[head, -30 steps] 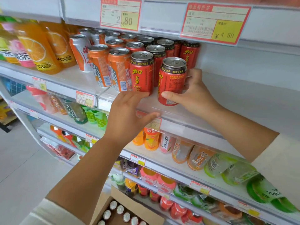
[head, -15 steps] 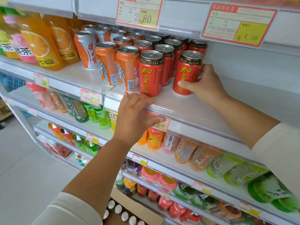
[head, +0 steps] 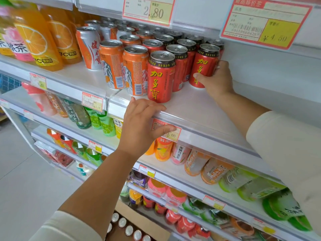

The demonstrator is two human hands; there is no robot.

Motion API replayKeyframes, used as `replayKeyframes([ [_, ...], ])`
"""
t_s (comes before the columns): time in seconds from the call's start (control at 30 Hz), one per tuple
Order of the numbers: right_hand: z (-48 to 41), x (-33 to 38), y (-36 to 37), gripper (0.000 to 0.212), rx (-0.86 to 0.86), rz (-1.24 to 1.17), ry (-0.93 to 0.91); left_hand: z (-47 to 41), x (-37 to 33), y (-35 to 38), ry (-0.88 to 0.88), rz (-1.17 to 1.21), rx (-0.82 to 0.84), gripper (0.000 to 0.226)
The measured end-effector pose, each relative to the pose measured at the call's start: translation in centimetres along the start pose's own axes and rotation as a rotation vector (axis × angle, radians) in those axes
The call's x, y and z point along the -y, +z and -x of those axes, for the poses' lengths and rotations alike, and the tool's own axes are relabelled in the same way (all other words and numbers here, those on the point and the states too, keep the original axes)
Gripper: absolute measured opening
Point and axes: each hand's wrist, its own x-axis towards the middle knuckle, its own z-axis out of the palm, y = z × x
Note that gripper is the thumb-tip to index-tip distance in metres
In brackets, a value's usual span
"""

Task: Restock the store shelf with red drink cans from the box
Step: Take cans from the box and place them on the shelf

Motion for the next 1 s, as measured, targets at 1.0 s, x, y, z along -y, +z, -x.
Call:
replayKeyframes([
  [1.0,45.2,-16.3,19.1,0.037,1.164,0.144,0.134,47.4,11.3,-4.0,-1.495,0.038,0.503,0.035],
])
